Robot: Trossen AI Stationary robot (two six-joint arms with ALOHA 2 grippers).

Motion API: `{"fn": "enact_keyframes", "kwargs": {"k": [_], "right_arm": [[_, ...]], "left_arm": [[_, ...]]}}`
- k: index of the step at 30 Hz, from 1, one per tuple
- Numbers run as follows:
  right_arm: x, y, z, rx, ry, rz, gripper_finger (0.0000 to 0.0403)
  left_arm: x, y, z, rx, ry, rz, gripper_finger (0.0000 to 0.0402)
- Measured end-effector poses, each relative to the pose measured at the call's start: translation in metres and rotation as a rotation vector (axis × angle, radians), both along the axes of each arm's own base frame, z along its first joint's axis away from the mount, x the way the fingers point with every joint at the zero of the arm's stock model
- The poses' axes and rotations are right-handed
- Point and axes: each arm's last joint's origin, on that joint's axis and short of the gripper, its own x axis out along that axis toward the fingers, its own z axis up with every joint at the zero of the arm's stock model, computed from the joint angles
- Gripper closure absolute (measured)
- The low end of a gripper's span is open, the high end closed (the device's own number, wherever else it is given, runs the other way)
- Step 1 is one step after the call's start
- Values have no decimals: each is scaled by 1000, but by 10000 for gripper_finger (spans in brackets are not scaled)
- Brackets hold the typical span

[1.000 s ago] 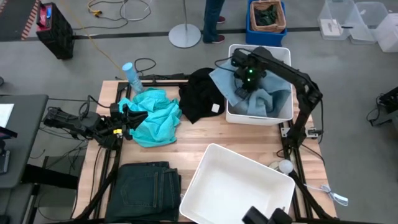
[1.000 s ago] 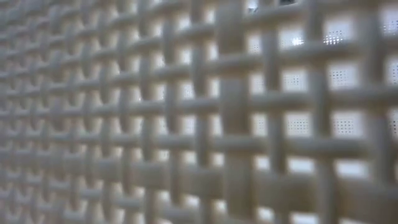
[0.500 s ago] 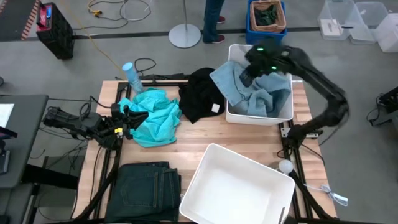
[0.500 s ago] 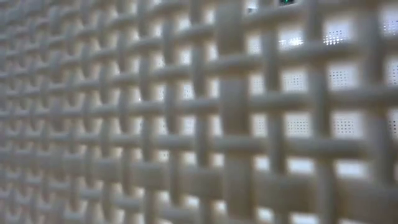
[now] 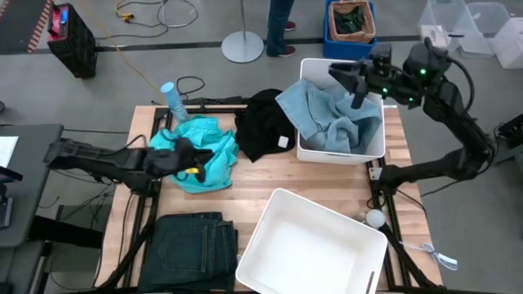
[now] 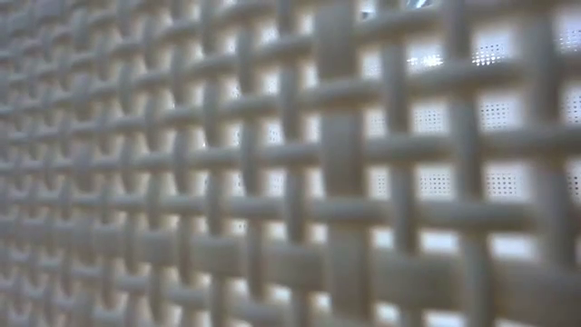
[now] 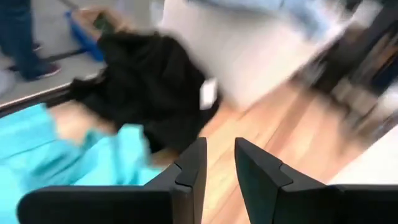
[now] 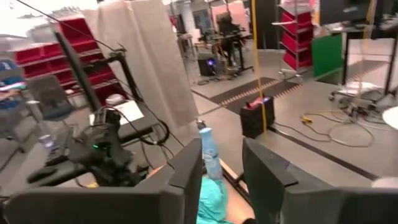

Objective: Sort clothes
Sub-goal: Put the blue shorts into the bottom white laundry bin

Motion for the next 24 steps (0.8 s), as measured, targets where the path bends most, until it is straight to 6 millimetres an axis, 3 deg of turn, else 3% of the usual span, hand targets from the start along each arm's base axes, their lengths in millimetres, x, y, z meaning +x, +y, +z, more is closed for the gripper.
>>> {"fn": "enact_keyframes", "kwargs": {"k": [7, 14, 18, 24], "right_arm": [[7, 10, -2, 7, 12, 69, 250], [28, 12, -9, 21, 55, 118, 254], [40, 12, -14, 32, 81, 140, 254], [56, 16, -21, 42, 112, 177, 255]], "left_arm": [[26, 21, 4, -101, 378, -50, 237], [46, 49, -17, -282, 724, 17, 130], [57, 63, -33, -318, 868, 54, 106], [70, 82, -68, -389, 1035, 102, 103]]}}
